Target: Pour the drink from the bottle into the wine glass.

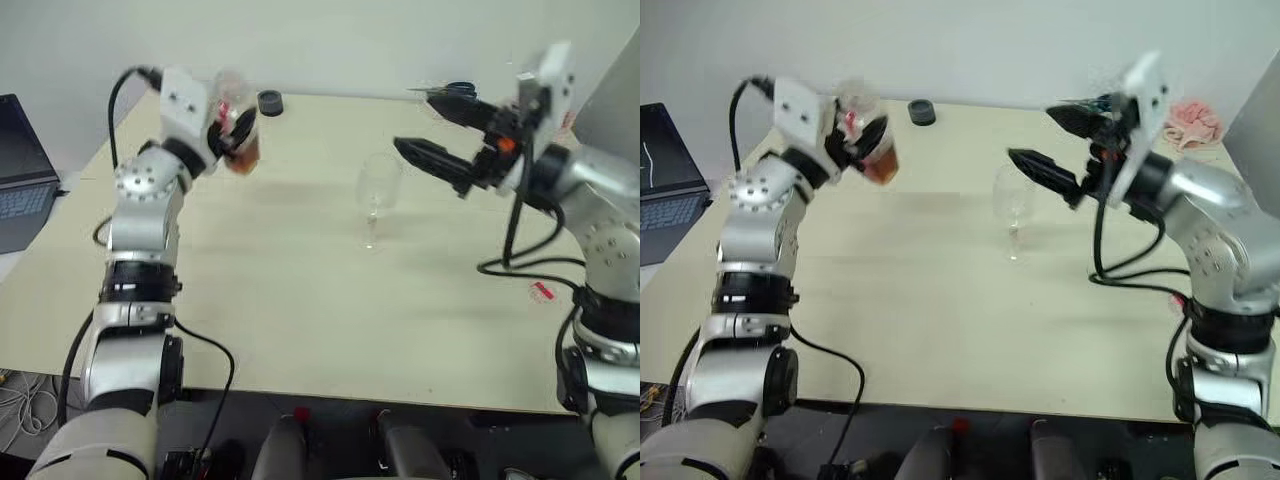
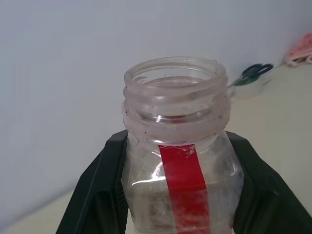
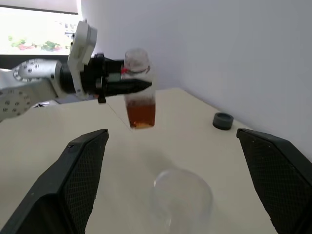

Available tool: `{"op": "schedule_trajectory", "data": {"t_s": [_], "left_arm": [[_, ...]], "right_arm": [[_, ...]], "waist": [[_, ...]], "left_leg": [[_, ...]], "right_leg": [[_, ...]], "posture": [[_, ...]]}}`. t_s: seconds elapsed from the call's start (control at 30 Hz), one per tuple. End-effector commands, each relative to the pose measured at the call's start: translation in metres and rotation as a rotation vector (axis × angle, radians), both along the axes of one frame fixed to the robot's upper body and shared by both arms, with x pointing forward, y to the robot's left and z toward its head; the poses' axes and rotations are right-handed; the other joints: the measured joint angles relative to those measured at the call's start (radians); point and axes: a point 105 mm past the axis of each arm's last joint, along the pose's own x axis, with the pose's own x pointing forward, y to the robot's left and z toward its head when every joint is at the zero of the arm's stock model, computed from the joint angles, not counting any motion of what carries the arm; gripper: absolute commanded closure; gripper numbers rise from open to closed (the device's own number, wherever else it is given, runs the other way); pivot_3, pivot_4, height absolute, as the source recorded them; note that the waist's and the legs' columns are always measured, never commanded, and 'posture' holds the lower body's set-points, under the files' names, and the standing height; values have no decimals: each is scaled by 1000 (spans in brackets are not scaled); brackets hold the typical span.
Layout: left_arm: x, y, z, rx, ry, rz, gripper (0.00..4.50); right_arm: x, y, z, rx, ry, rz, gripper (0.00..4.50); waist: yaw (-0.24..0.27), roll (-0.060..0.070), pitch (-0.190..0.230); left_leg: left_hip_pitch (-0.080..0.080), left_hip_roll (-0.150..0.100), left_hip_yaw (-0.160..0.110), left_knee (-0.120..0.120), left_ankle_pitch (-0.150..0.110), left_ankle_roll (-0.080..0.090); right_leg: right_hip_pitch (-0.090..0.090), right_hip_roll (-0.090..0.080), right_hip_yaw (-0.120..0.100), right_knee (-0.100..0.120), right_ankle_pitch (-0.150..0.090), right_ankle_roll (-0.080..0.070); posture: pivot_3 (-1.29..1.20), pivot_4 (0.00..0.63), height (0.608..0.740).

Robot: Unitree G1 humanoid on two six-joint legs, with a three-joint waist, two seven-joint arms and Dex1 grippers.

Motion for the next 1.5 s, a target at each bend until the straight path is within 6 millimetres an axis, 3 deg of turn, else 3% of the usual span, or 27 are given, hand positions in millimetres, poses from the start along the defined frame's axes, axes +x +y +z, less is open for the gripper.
{"op": "schedule_trajectory", "data": {"t_s": [0.03, 0.27, 0.47, 0.97, 1.5], "left_arm": [[-3, -29, 18, 155, -111, -81, 2368], [1, -71, 14, 434, -250, -164, 2368], [-1, -82, 12, 557, -332, -188, 2368], [1, -96, 0, 749, -443, -187, 2368], [3, -103, 0, 890, -559, -135, 2368]], "right_arm": [[-26, -3, -11, 8, -47, -17, 0], [-32, -31, -77, 133, 138, -189, 0], [-40, -36, -94, 101, 146, -219, 0], [-35, -40, -79, 129, 79, -258, 0], [-28, -43, -80, 138, 80, -276, 0]], "waist": [[-5, 0, 0], [-11, 0, 0], [-19, 0, 0], [-20, 0, 0], [-20, 0, 0]], "left_leg": [[0, 0, 0, 0, 0, 0], [2, 1, 0, 1, 1, 1], [3, 1, 3, 1, 1, 2], [3, 1, 2, 1, 1, 2], [3, 0, 2, 1, 1, 2]], "right_leg": [[0, 1, 0, 0, 0, 0], [0, 4, 2, 2, 0, 0], [1, 4, 5, 2, -1, 3], [1, 4, 5, 2, -1, 2], [1, 4, 5, 3, 0, 1]], "posture": [[0, 150, 740], [0, 150, 740], [0, 150, 740], [0, 150, 740], [0, 150, 740]]}}
